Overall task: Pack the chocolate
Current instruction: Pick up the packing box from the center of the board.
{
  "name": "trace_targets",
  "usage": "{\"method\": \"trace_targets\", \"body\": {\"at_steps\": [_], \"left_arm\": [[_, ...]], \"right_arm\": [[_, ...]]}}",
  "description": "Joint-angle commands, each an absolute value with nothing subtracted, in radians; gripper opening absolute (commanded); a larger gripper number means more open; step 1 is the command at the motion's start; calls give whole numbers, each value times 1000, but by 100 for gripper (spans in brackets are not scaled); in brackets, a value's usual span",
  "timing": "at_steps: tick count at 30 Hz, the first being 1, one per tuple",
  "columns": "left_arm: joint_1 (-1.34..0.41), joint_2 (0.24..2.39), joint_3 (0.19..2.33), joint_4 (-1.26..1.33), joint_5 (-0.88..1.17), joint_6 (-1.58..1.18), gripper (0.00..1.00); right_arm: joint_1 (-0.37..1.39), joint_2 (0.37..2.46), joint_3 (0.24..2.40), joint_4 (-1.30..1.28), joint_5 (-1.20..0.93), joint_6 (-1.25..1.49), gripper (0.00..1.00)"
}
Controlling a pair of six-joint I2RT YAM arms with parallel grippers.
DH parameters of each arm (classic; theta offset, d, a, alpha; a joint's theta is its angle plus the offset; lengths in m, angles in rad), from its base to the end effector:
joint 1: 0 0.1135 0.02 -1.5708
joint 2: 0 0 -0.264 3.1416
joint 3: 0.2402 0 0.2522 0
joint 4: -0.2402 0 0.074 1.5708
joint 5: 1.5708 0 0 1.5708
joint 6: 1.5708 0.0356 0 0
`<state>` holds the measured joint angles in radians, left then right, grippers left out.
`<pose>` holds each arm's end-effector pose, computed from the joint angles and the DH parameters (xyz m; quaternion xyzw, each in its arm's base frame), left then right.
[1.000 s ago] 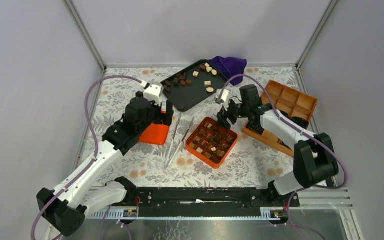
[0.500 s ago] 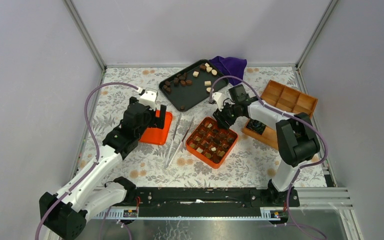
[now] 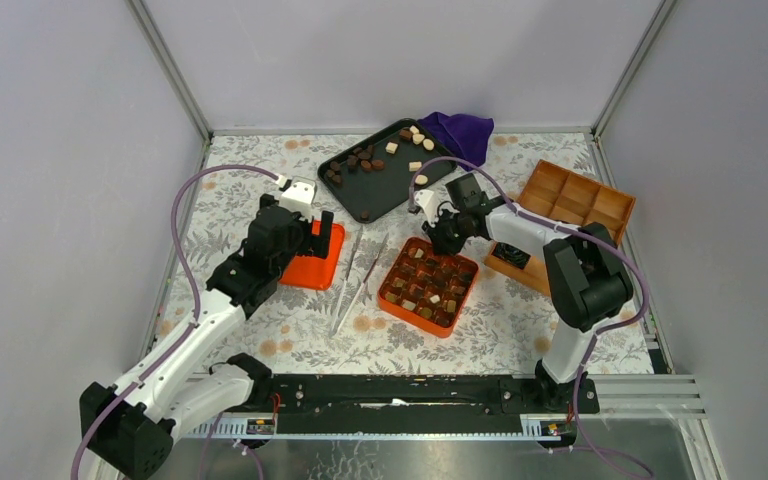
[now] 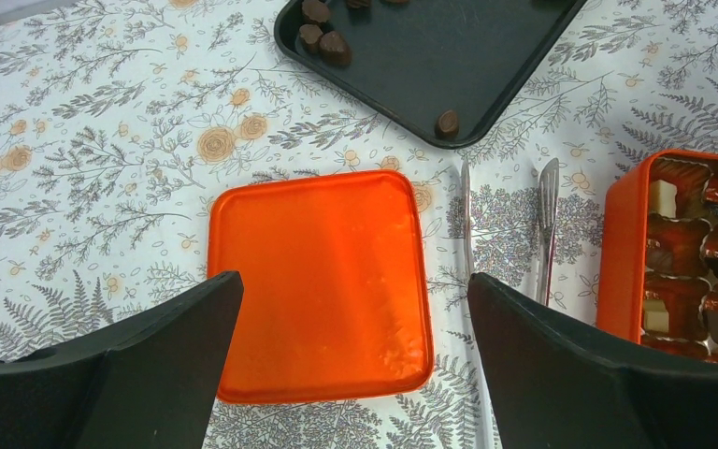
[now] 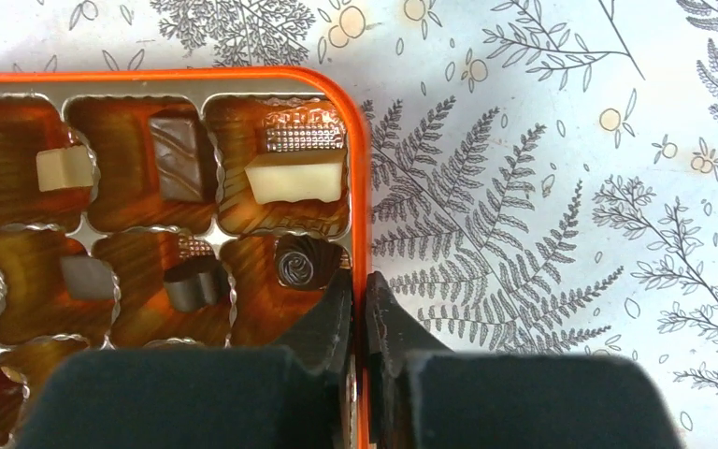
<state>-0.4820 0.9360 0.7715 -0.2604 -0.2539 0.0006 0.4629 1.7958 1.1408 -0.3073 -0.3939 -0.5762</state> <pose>0.1935 -0.0912 0.3004 0.1325 0.8258 -0.0249 0.5476 0.3257 0.1778 0.1815 -0.5154 0.7831 0.1698 0.3039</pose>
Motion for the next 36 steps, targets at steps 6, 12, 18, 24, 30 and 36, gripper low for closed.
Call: {"method": "trace_targets", "body": {"at_steps": [6, 12, 18, 24, 30, 36], "left_arm": [[-476, 932, 756, -188, -277, 26, 98], [-476, 925, 750, -185, -288, 29, 98], [-476, 928, 745, -183, -303, 34, 98], [-475, 934, 740, -183, -316, 38, 99], [-475, 939, 737, -183, -321, 38, 99], [-476, 940, 737, -183, -319, 40, 99]], "right_arm": [[469, 1580, 1085, -240, -324, -579, 0], [469, 1355, 1009, -146, -235, -595, 0], [469, 1184, 911, 28, -110, -621, 0], [469, 1082, 821, 177, -55, -626, 0], [475, 1061, 788, 224, -55, -605, 0], [478, 1051, 758, 276, -51, -581, 0]]}}
